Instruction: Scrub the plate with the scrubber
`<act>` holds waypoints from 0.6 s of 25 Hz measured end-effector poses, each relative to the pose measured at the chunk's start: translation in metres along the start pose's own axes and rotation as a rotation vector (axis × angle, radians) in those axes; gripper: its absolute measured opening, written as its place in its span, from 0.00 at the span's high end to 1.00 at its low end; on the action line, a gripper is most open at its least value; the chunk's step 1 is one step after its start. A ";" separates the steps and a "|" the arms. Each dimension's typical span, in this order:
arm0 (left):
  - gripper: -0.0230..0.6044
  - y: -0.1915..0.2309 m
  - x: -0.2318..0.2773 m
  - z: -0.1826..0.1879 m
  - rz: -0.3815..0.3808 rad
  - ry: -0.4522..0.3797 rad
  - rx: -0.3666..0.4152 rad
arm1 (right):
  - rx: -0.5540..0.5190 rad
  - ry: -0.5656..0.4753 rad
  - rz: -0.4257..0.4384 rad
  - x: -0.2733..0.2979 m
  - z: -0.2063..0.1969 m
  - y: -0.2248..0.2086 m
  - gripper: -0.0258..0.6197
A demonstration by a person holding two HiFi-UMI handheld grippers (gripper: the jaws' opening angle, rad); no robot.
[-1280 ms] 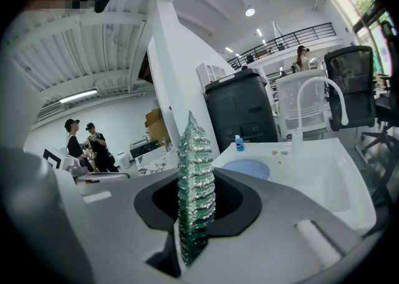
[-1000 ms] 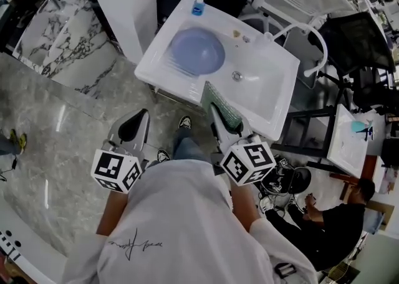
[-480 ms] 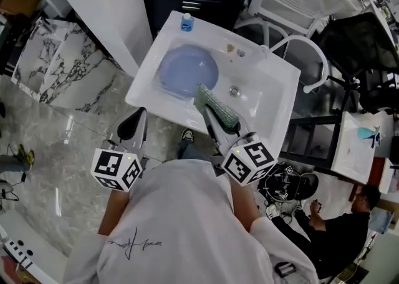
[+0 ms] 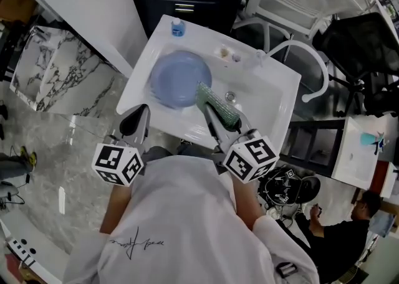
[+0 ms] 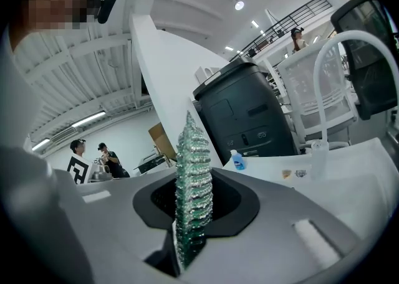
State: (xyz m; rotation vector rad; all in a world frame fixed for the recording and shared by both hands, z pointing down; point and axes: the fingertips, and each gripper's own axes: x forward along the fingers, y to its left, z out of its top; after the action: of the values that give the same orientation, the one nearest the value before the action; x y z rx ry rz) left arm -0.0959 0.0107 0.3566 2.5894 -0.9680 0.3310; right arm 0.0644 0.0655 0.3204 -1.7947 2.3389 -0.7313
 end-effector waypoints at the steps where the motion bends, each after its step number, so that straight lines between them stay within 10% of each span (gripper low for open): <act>1: 0.89 0.000 0.004 -0.002 0.003 0.006 -0.002 | 0.002 0.005 0.000 0.001 -0.001 -0.004 0.87; 15: 0.89 0.025 0.038 -0.041 0.040 0.135 -0.073 | 0.053 0.090 -0.050 0.016 -0.024 -0.038 0.87</act>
State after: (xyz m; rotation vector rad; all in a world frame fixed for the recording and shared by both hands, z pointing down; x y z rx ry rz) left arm -0.0887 -0.0124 0.4126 2.4502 -0.9667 0.4654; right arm 0.0843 0.0504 0.3607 -1.8406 2.3138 -0.8901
